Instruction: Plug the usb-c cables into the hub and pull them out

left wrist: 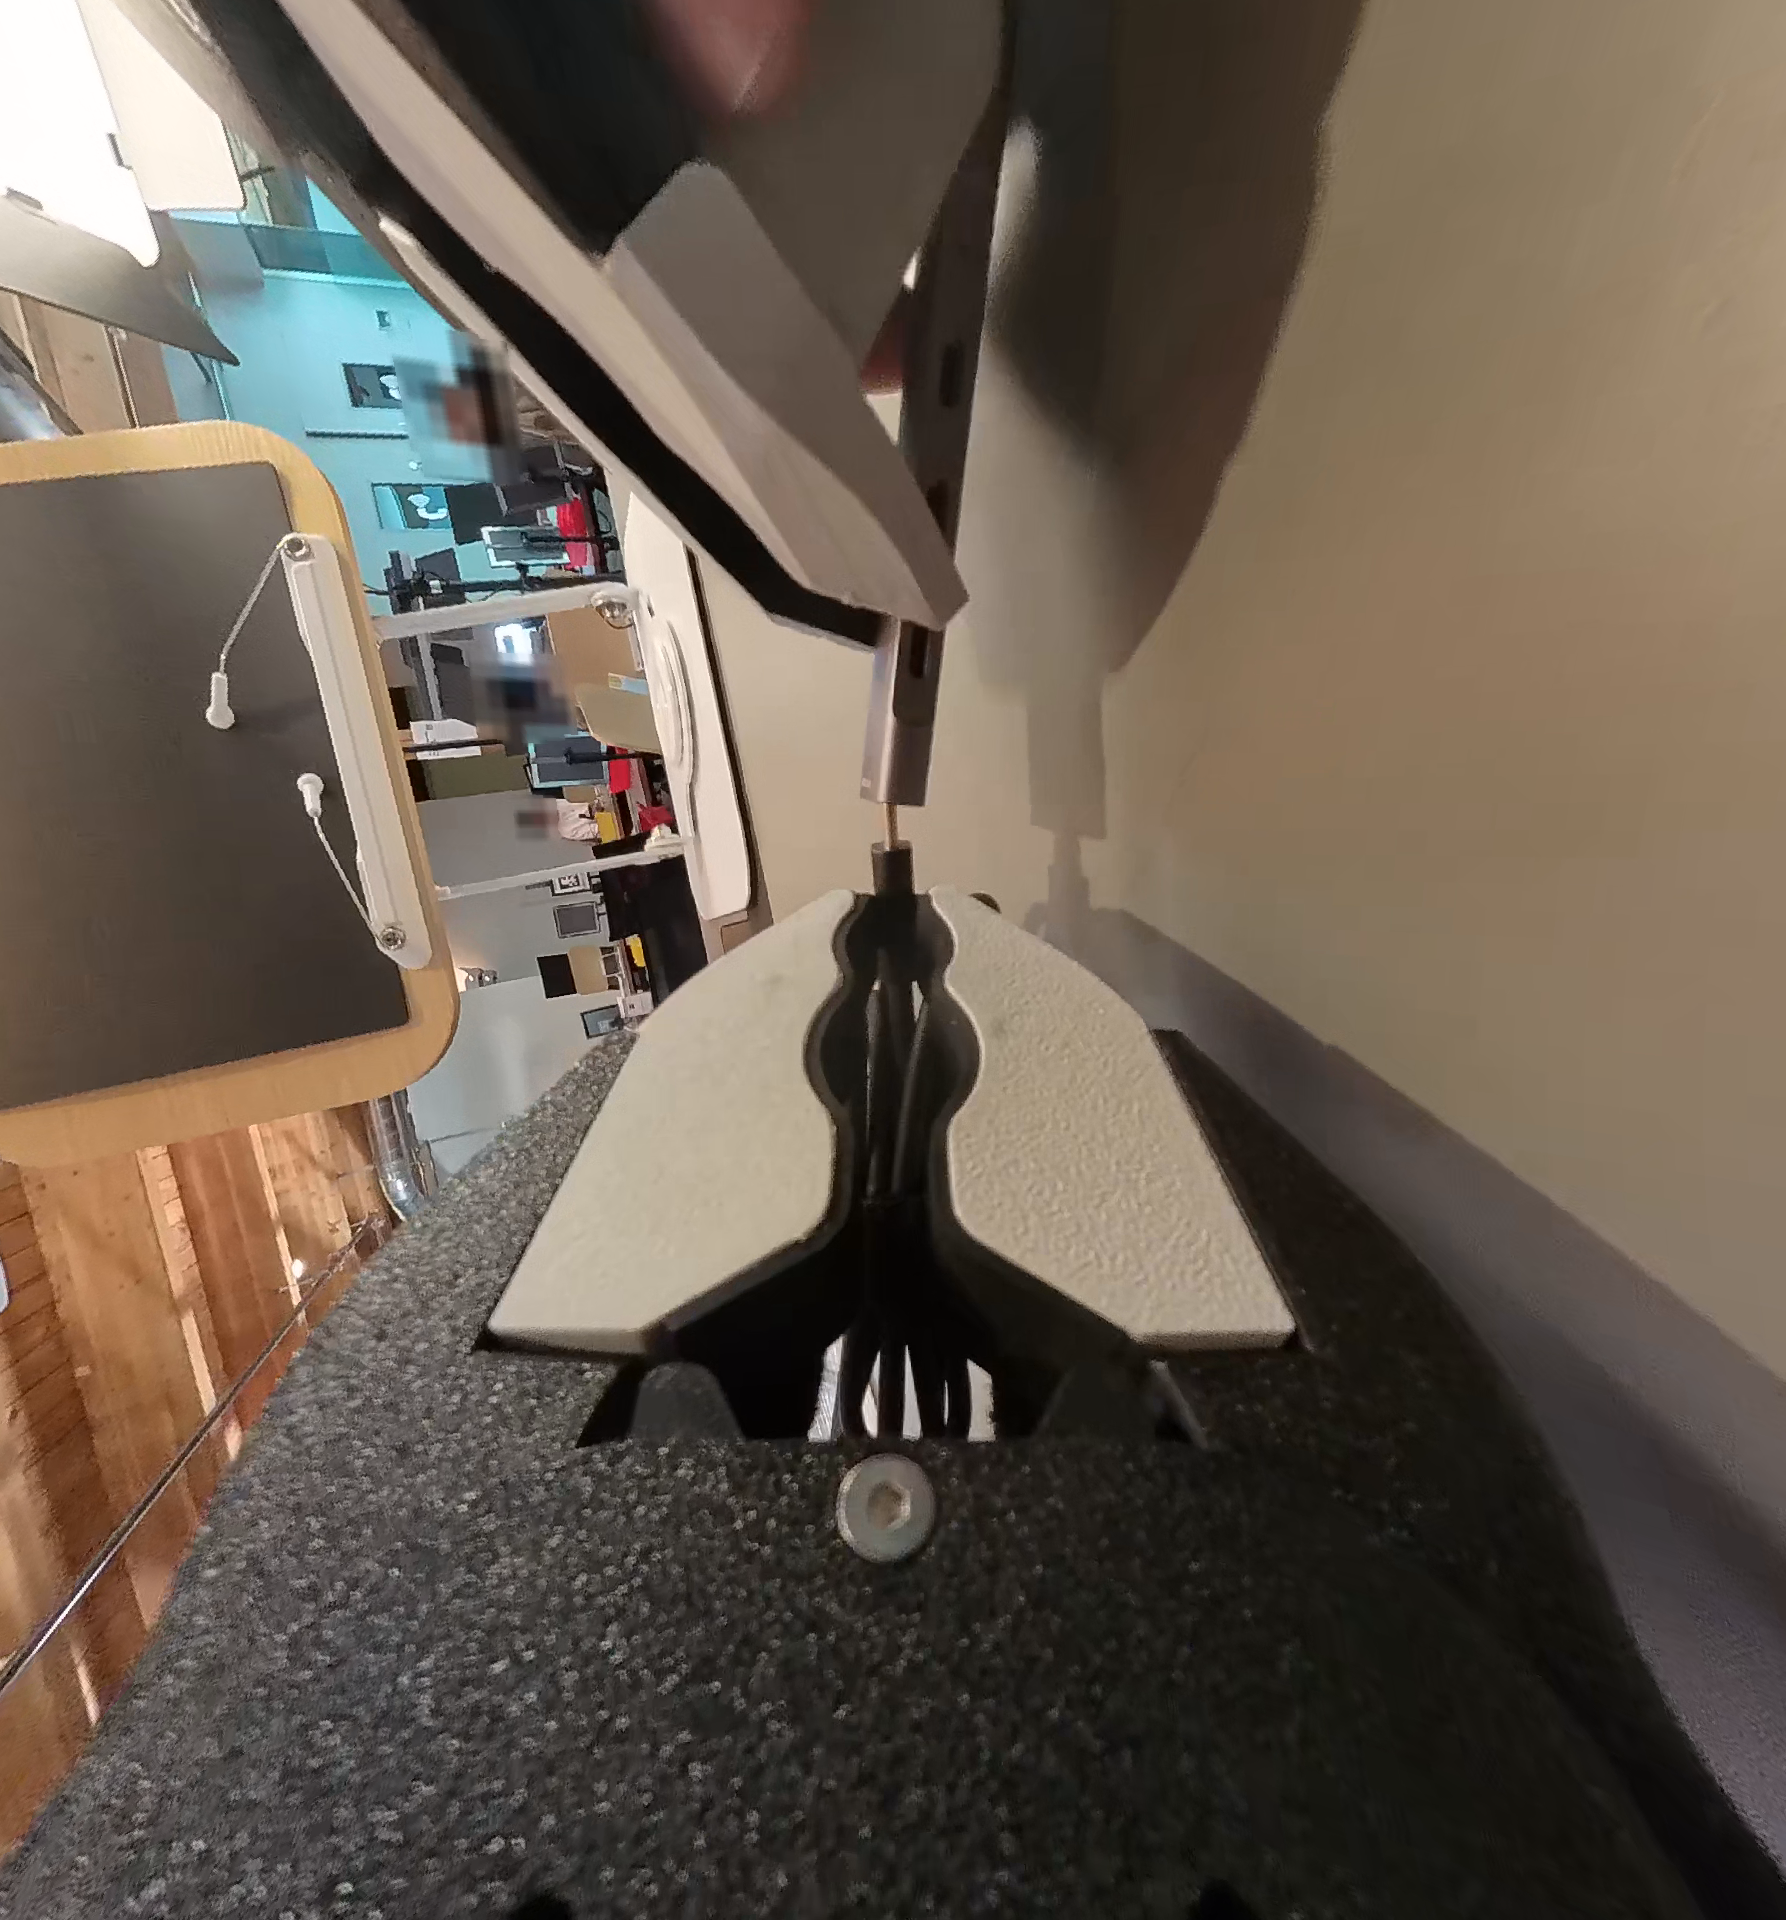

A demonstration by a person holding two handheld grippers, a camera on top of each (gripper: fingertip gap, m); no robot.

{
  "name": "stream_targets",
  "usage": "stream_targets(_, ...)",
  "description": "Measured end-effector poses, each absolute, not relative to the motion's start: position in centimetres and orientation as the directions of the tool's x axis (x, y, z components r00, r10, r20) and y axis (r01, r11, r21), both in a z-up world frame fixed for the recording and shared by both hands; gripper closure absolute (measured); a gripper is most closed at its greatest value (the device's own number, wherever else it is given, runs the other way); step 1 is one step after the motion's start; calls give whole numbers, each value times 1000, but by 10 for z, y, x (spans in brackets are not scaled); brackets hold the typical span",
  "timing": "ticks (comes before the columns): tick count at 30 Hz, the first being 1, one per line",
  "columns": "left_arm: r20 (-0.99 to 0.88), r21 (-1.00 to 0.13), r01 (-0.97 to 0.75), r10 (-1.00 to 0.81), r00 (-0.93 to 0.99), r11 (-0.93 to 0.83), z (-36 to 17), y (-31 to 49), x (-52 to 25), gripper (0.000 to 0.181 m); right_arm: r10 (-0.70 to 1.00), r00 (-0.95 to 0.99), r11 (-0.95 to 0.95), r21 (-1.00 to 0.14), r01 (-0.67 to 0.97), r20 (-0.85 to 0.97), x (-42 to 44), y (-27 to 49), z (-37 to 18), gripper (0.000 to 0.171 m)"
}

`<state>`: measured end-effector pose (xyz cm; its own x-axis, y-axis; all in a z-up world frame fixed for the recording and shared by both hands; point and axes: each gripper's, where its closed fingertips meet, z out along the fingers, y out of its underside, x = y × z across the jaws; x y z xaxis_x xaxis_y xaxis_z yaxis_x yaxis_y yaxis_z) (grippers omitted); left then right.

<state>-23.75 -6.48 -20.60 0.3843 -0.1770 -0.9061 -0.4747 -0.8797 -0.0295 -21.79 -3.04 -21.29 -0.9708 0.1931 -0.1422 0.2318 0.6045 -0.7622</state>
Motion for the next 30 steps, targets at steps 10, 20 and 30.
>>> stream_targets(10,-895,9,-519,-238,377,-855,-211,-51,-228,174,110,-976,656,-724,213,-188,-204,-19,-215,150)
stream_targets(20,-904,-4,-444,-187,385,-896,-209,-53,-236,175,150,-971,657,-715,239,-187,-208,-21,-213,151)
stream_targets(30,-904,49,-386,-205,375,-921,-209,-59,-241,175,240,-941,633,-697,338,-238,-213,-27,-214,150)
